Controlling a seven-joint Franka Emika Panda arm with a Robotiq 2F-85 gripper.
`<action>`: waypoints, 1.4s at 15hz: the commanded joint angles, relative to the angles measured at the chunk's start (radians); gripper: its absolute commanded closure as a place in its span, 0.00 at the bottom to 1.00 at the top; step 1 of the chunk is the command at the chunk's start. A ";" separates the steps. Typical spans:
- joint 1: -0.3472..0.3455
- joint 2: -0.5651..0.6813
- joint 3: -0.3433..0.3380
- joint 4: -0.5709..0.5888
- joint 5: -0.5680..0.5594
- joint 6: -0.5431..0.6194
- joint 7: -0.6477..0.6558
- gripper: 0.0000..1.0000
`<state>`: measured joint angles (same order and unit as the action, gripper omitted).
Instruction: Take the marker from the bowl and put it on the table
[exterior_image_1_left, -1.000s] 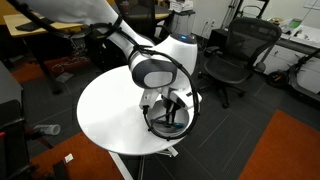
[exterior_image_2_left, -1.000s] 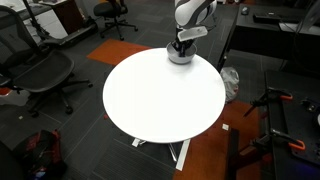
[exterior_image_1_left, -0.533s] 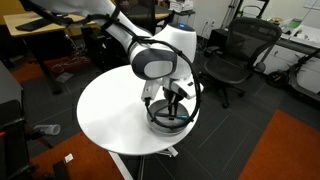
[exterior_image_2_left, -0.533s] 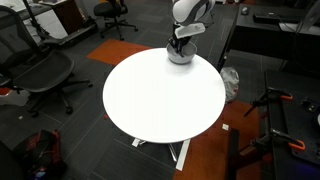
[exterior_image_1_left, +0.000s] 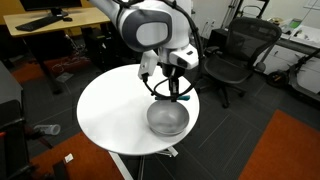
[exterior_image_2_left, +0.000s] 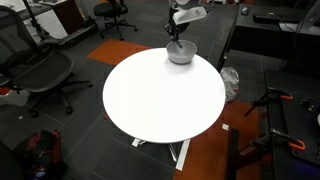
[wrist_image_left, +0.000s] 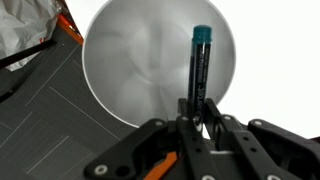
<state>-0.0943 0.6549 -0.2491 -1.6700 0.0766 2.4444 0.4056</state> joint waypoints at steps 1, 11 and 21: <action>0.043 -0.135 -0.011 -0.145 -0.048 0.035 0.020 0.95; 0.173 -0.313 0.016 -0.422 -0.158 0.073 0.160 0.95; 0.238 -0.287 0.108 -0.493 -0.159 0.147 0.133 0.95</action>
<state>0.1289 0.3842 -0.1563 -2.1286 -0.0655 2.5590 0.5370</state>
